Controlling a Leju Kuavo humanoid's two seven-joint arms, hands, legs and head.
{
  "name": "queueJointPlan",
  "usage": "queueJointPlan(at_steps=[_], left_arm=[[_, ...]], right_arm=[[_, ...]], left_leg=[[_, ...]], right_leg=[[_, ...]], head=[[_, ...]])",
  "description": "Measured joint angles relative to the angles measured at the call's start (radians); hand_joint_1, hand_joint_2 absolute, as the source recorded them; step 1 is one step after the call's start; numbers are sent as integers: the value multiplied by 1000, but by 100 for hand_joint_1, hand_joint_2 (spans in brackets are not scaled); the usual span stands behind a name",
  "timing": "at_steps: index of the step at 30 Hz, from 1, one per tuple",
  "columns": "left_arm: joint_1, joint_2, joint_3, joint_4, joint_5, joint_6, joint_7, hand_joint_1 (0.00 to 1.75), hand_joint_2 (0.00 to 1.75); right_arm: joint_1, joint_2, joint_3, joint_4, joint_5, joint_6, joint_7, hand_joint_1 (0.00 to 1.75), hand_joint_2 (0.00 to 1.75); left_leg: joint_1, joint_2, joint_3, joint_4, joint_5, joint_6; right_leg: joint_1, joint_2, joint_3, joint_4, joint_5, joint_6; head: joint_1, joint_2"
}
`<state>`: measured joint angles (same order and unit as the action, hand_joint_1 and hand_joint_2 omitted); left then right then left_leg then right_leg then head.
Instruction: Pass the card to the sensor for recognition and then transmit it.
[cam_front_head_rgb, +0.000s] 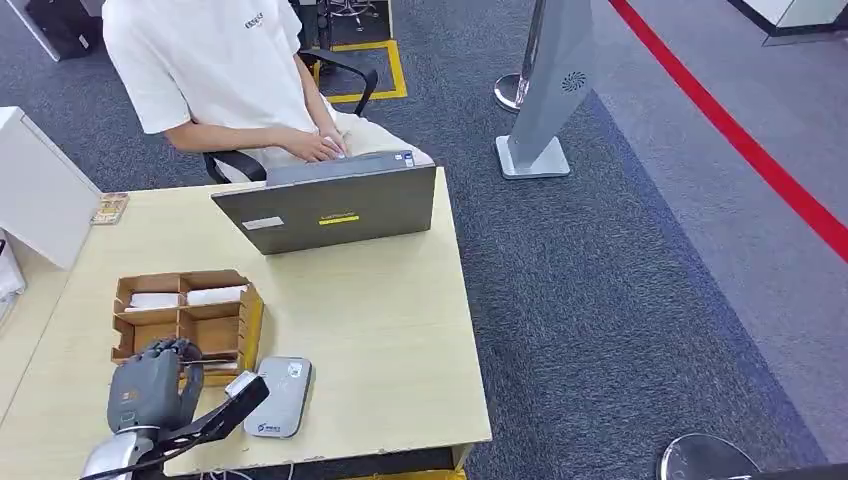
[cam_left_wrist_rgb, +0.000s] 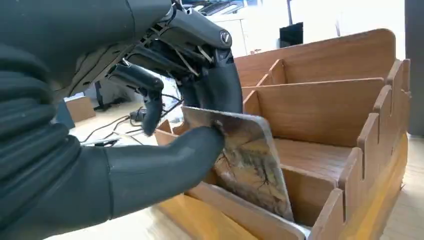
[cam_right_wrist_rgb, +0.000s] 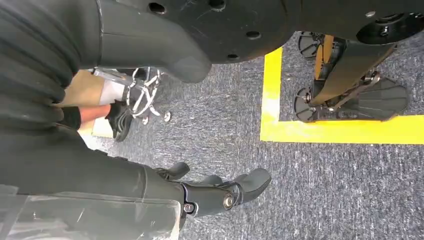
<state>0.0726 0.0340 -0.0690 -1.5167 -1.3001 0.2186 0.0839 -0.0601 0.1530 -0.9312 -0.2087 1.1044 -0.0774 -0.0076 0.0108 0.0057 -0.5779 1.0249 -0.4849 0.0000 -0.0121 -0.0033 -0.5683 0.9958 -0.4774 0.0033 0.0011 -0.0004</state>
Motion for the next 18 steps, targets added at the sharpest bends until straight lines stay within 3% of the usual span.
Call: queueJointPlan(at_steps=[14, 18], left_arm=[[2, 5, 0, -1, 14, -15, -14, 175, 175], [31, 22, -3, -57, 7, -27, -29, 175, 175]], right_arm=[[0, 0, 0, 0, 11, -2, 1, 0, 175], [3, 3, 0, 0, 12, -5, 8, 0, 175]], left_leg=[[0, 0, 0, 0, 0, 0], [0, 0, 0, 0, 0, 0]], right_leg=[[0, 0, 0, 0, 0, 0], [0, 0, 0, 0, 0, 0]], head=[[0, 0], [0, 0]])
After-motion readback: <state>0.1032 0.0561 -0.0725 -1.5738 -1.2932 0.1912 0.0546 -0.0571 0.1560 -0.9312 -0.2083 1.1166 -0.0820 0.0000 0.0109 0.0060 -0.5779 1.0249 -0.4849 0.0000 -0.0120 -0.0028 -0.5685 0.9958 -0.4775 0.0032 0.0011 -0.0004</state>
